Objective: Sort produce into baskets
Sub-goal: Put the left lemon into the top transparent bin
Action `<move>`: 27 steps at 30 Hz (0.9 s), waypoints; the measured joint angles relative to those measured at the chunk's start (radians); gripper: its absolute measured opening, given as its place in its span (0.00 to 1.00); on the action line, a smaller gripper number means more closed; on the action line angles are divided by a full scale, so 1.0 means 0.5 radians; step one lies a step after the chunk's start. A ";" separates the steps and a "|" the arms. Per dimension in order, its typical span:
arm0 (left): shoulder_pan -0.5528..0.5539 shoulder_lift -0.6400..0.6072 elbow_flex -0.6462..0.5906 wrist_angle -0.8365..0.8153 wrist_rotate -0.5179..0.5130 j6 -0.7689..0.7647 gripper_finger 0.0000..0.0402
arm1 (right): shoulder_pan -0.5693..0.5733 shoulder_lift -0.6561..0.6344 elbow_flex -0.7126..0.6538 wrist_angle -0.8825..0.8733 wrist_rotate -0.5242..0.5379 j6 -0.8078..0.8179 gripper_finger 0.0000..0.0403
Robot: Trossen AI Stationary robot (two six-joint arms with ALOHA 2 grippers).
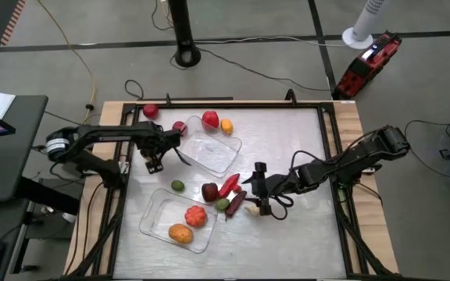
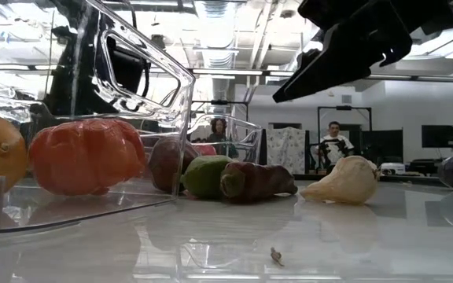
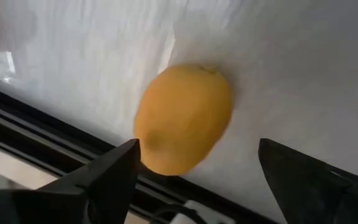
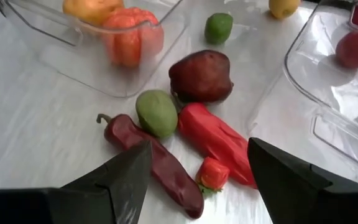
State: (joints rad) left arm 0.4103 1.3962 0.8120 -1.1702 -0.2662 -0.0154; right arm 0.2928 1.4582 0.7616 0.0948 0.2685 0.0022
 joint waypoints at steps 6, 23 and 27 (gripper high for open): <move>0.001 0.026 -0.037 0.019 -0.021 0.146 0.64 | -0.001 0.000 0.000 0.016 0.000 -0.003 0.73; 0.011 0.018 -0.081 0.048 -0.059 0.173 0.43 | 0.001 0.000 0.000 0.023 -0.001 0.010 0.73; 0.012 -0.028 -0.072 0.044 -0.002 0.182 0.40 | 0.001 0.000 0.001 0.022 -0.001 0.011 0.73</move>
State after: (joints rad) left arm 0.4164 1.3820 0.7758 -1.1482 -0.2672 0.0755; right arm 0.2932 1.4582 0.7620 0.1059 0.2680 0.0078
